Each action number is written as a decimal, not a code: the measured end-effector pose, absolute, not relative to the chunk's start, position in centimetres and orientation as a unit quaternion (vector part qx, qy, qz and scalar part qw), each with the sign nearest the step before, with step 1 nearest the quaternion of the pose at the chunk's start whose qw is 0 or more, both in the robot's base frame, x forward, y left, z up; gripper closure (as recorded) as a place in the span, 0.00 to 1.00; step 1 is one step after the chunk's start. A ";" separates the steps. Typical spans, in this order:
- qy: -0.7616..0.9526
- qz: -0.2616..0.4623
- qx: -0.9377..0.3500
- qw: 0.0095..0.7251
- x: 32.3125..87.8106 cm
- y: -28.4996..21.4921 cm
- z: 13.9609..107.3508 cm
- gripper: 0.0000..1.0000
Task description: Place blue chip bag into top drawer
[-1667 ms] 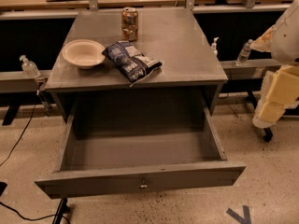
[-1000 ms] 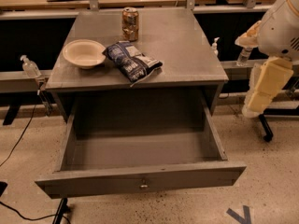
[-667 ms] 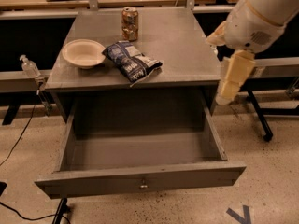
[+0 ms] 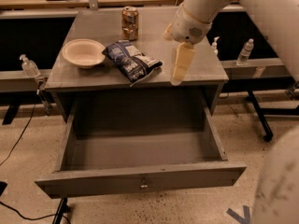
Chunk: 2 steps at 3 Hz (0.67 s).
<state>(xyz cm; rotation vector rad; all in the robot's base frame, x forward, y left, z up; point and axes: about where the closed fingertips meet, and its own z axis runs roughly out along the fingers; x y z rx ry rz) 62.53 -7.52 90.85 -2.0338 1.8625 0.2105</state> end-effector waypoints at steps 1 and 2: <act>0.672 0.069 -0.704 0.217 68.4 -3.6 89.8 0.00; 0.688 0.046 -0.681 0.245 70.8 -2.2 90.4 0.00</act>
Offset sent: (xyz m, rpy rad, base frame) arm 0.1112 0.0668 0.0096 0.0773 -0.1883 -0.2050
